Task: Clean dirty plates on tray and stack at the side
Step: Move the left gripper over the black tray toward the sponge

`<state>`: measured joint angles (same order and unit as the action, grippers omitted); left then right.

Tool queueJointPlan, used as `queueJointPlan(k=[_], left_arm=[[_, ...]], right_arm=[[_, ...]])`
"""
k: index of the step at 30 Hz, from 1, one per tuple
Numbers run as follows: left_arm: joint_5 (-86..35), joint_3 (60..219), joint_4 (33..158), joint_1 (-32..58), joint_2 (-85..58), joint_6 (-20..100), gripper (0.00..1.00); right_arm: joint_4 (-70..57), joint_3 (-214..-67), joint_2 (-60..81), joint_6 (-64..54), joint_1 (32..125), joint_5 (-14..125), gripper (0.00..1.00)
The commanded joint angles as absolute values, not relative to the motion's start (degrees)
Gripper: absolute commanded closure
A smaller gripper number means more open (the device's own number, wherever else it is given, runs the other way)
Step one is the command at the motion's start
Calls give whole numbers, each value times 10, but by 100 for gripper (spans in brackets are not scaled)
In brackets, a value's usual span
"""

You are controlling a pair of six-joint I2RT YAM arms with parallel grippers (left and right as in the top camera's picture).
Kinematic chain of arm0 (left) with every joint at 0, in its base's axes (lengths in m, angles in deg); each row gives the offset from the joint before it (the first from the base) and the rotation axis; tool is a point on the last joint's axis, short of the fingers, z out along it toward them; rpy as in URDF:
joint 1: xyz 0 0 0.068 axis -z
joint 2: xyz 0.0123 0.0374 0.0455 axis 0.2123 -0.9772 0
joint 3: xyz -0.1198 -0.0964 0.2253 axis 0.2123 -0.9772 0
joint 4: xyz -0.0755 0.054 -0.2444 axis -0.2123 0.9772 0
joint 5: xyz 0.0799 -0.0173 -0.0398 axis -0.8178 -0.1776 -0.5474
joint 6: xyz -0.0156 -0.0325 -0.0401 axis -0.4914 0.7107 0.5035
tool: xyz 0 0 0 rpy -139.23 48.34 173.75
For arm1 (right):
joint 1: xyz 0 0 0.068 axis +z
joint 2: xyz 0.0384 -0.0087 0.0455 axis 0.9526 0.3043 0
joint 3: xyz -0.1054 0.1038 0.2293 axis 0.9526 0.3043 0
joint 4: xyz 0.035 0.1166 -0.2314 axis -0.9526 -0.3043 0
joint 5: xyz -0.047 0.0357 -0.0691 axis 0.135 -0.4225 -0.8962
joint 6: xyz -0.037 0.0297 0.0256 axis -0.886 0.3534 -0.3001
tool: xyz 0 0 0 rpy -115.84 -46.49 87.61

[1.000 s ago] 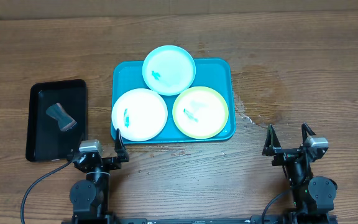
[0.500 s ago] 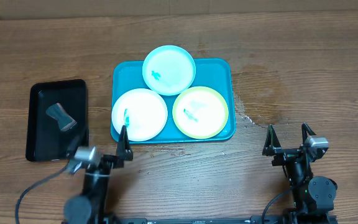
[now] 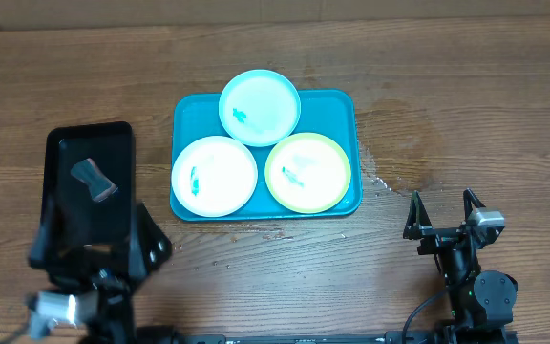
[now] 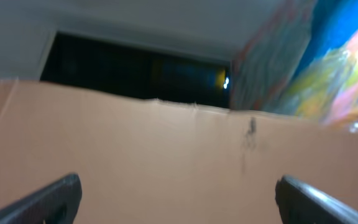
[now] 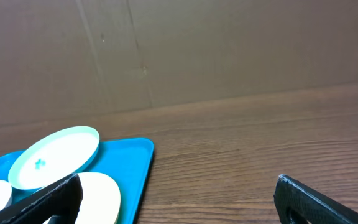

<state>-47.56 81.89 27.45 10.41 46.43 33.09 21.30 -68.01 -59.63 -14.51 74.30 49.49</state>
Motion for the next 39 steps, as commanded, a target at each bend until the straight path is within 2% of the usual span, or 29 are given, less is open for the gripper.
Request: queueJointPlan(k=[1,4,8,10,13,15,17,21,31,39], left_arm=[[-499,956,377,108,333,202,0],[-520,1098,574,108,189,160,0],[-473,1282,870,108,15,160,1],[-493,1354,979,105,-59,158,0],[-551,1407,1044,86,-122,185,0],[-593,1443,1074,45,-170,258,0],[-598,1449,1075,15,-190,282,0],[-537,1448,1080,-68,-243,359,0],[-511,1447,1122,-156,-416,360,0],[-506,1447,1109,-180,-556,360,0]], right_arm=[[217,-674,-601,-145,746,489,0],[217,-674,-601,-145,746,489,0],[217,-674,-601,-145,746,489,0],[217,-674,-601,-145,746,489,0],[217,-674,-601,-145,746,490,0],[217,-674,-601,-145,746,489,0],[217,-674,-601,-145,746,489,0],[217,-674,-601,-145,746,489,0],[217,-674,-601,-145,746,490,0],[217,-674,-601,-145,746,489,0]])
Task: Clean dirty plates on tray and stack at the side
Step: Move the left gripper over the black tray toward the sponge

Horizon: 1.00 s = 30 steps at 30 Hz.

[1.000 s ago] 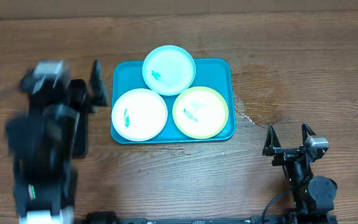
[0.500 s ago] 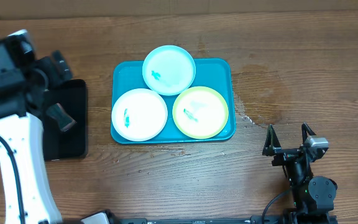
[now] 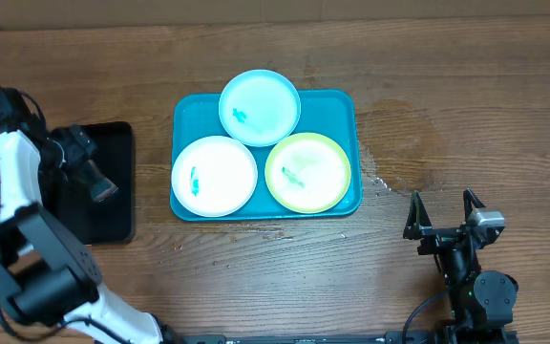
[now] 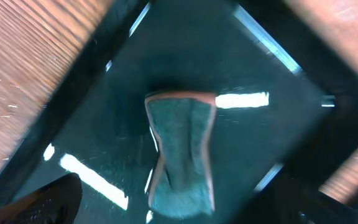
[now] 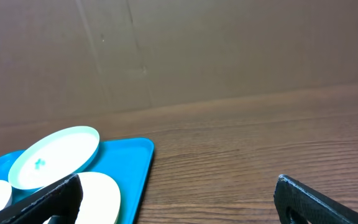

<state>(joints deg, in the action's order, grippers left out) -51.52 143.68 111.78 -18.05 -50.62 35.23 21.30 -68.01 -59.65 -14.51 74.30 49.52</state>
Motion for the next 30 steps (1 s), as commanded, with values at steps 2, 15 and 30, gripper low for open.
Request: queueJointPlan(k=[2,15,30], left_arm=[[-504,1447,1099,-180,-581,360,0],[-506,1447,1059,-181,-620,360,96],[-478,1447,1137,-181,-620,360,9]], right_arm=[[217,-674,-601,-145,746,489,0],[217,-674,-601,-145,746,489,0],[217,-674,-601,-145,746,489,0]])
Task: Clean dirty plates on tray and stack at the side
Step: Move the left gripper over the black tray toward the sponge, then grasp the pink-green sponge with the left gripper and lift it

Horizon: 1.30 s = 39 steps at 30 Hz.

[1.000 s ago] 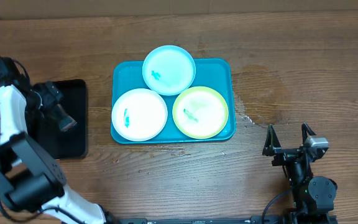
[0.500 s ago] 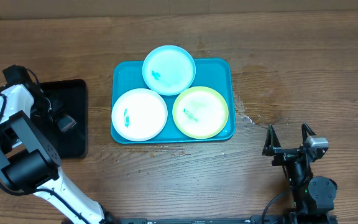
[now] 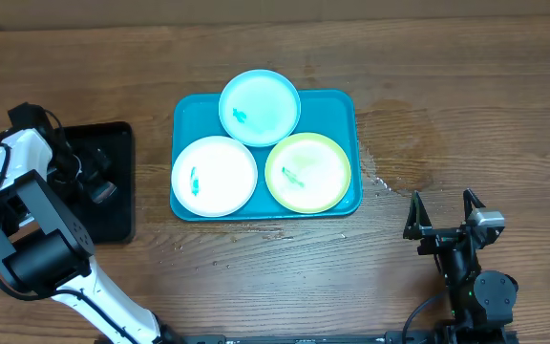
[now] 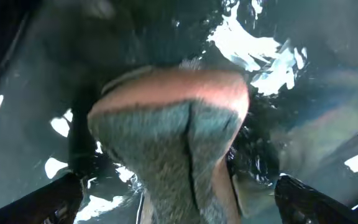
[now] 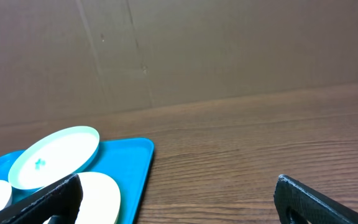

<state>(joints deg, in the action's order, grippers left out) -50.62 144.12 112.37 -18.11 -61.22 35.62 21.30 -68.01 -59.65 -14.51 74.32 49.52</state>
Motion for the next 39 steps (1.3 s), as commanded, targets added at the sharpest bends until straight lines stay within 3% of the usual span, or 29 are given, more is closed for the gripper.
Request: queueJointPlan(k=[1,5,6,7,11,12,14,22,23,27,29,33,34,37,38,39], left_arm=[[-472,1447,1139,-181,-620,360,21],[-455,1447,1150,-181,-620,360,71],[-455,1447,1152,-181,-620,360,87],[-455,1447,1153,-181,-620,360,96],[-455,1447,1154,-181,-620,360,92],[-455,1447,1154,-181,-620,360,74],[-455,1447,1154,-181,-620,360,0],[-455,1447,1196,-181,-620,360,2],[-455,1447,1202,-181,-620,360,13],[-455,1447,1208,-181,-620,360,32],[-455,1447,1204,-181,-620,360,49],[-457,1447,1197,-181,-620,360,93],[-458,1447,1195,-181,-620,360,96],[-460,1447,1189,-181,-620,360,96],[-460,1447,1185,-181,-620,360,87],[-460,1447,1180,-181,-620,360,58]], right_arm=[[217,-674,-601,-145,746,489,0],[217,-674,-601,-145,746,489,0],[217,-674,-601,-145,746,490,0],[217,-674,-601,-145,746,489,0],[217,-674,-601,-145,746,489,0],[217,-674,-601,-145,746,489,0],[217,-674,-601,-145,746,490,0],[217,-674,-601,-145,746,489,0],[217,-674,-601,-145,746,489,0],[217,-674,-601,-145,746,490,0],[217,-674,-601,-145,746,489,0],[217,-674,-601,-145,746,490,0],[217,-674,-601,-145,746,489,0],[217,-674,-601,-145,746,490,0],[217,-674,-601,-145,746,490,0],[217,-674,-601,-145,746,490,0]])
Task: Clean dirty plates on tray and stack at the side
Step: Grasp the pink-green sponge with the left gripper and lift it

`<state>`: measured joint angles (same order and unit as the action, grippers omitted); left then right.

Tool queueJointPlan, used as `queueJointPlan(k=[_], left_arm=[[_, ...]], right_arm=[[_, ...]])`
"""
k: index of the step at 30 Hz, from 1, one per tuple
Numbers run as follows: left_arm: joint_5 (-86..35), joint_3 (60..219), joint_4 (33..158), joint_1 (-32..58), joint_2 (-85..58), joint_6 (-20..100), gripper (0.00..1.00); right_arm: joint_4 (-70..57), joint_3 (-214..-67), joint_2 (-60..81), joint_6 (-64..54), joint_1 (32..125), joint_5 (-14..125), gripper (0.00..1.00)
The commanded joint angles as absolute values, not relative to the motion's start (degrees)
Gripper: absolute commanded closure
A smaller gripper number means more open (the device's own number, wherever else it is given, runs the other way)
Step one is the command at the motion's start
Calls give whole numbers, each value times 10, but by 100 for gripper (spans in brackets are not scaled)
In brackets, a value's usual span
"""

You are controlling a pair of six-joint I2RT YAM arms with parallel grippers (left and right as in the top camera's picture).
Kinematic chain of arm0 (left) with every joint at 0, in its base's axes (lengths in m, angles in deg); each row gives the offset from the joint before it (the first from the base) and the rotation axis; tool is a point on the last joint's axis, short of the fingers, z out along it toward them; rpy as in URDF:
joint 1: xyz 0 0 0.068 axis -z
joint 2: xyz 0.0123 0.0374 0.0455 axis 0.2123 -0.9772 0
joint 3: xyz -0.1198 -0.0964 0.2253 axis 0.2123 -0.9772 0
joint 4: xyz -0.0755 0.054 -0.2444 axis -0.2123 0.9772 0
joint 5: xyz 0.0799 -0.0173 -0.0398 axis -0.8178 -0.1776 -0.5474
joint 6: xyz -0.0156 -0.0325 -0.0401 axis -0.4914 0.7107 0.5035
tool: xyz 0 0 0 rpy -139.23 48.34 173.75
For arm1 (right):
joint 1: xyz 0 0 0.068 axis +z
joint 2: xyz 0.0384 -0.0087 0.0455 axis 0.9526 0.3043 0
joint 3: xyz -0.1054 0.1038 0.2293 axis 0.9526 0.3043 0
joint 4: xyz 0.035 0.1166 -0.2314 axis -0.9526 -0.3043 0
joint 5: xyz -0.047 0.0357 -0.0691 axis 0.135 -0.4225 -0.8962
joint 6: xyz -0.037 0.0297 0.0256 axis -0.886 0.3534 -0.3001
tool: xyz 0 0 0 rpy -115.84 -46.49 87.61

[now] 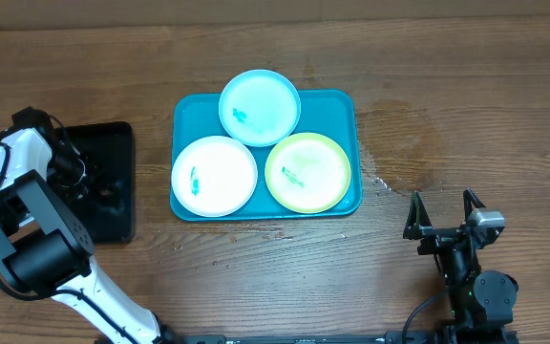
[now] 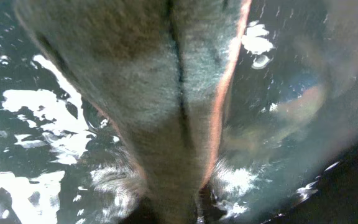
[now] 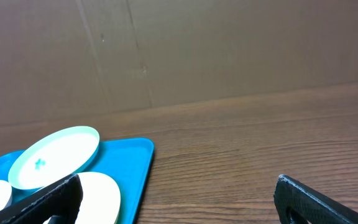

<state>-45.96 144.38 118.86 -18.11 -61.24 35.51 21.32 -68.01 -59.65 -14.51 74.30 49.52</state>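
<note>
Three dirty plates lie on the blue tray: a light blue plate at the back, a white plate front left, a green-rimmed plate front right, each with a blue-green smear. My left gripper is down in the black tray. In the left wrist view a grey-green sponge with an orange edge fills the frame, with the left gripper shut on it. In the overhead view the sponge is hidden under the gripper. My right gripper stands open near the front right.
The black tray holds water that glints around the sponge. A damp stain marks the wood to the right of the blue tray. A brown cardboard wall stands behind the table.
The left gripper's fingers stood apart on either side of the sponge; now they are shut on it and it fills the wrist view. The right arm has not moved.
At first my left arm was at the front left, away from the sponge in the black tray. Then its open gripper was above the sponge, then close round it, and now it is shut on it. Plates and right arm stayed put.
</note>
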Motion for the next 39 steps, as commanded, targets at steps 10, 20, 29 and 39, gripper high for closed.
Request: queueJointPlan(k=[10,20,29,39], left_arm=[[-546,1447,1071,-181,-620,358,0],[-562,1447,1040,-181,-620,358,40],[-561,1447,1046,-181,-620,358,83],[-419,1447,1135,-181,-620,360,0]], right_arm=[[217,-674,-601,-145,746,490,0],[217,-674,-601,-145,746,489,0],[217,-674,-601,-145,746,490,0],[217,-674,-601,-145,746,489,0]])
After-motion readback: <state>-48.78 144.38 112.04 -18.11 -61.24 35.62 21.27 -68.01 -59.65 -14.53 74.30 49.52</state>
